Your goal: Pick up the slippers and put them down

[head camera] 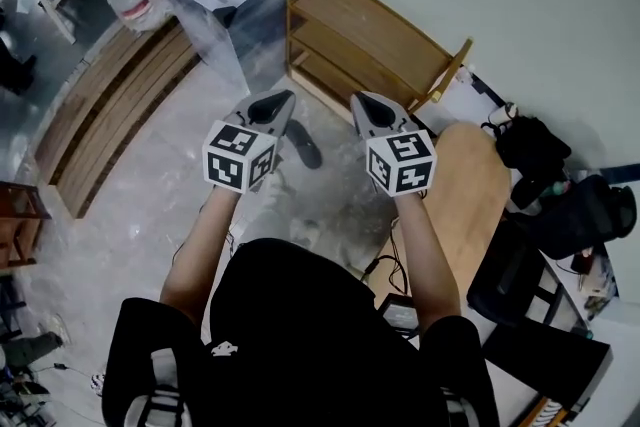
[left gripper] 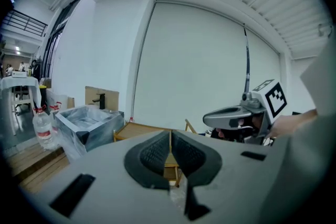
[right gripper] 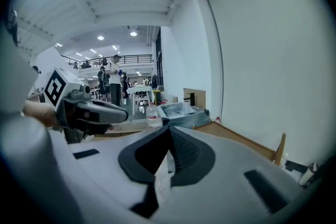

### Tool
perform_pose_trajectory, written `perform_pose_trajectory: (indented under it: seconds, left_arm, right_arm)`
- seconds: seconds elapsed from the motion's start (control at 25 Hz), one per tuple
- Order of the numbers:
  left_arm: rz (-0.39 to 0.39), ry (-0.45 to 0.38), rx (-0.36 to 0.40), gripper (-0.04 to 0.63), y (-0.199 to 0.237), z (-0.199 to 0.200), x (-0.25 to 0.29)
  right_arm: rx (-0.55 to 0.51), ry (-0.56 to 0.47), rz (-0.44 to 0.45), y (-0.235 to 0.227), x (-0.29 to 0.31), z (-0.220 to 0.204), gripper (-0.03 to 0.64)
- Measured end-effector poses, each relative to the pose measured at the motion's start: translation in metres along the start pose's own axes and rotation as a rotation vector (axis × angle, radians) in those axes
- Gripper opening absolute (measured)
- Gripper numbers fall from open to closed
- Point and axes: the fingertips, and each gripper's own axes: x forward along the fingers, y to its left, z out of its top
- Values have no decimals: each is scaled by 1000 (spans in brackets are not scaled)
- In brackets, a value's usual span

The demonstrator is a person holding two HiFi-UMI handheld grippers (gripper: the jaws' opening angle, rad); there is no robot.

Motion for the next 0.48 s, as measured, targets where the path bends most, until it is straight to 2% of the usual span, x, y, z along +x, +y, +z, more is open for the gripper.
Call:
perform_pose_trajectory:
  seconds: [0.48]
  left_arm:
    - [-3, -71, 51, 12, -19, 44, -31]
  right_arm:
    - [-32, -86, 26, 22, -22, 42, 0]
